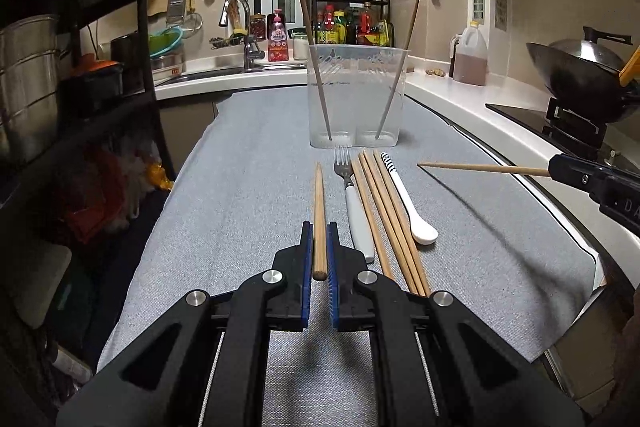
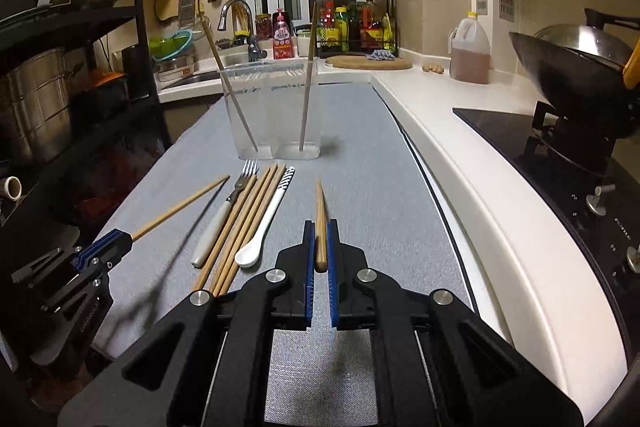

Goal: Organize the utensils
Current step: 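Lift both chopsticks and carry them above the clear container, then open both tools to release the chopsticks into the container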

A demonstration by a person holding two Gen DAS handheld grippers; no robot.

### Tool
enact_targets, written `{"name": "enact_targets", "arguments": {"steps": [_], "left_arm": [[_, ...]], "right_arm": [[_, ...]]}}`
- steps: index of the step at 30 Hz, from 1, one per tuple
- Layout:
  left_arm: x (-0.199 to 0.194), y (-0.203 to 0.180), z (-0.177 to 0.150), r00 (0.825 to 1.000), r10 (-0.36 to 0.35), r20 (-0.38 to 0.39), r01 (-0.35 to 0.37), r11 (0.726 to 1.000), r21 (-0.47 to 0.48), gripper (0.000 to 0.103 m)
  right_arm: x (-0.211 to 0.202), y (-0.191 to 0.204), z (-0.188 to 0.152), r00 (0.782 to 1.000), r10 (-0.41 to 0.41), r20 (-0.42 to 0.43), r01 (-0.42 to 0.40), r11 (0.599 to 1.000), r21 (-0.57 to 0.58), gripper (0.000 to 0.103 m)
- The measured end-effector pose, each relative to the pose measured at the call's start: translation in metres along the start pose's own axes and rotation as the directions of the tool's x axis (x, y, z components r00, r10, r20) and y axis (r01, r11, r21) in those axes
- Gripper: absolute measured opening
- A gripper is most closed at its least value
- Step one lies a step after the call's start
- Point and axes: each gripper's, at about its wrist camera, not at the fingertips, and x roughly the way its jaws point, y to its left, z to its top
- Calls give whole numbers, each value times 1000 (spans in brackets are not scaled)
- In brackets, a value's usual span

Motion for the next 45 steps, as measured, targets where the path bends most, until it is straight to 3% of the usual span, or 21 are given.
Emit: {"name": "enact_targets", "arguments": {"steps": [16, 24, 33, 45], "left_arm": [[-16, 14, 33, 998, -25, 50, 27, 999, -45, 7], [-19, 41, 69, 995, -75, 63, 82, 989, -120, 7], [-24, 53, 113, 993, -85, 85, 95, 989, -111, 7], [-11, 53, 183, 994, -109, -18, 107, 989, -99, 7]], "right_arm": [[-19, -1, 33, 998, 32, 57, -31, 999, -10, 6], [-24, 5, 57, 995, 57, 78, -55, 998, -25, 6], [-27, 9, 93, 991, 81, 110, -79, 997, -25, 6], [-8, 18, 160, 985, 119, 125, -118, 993, -15, 6]]}}
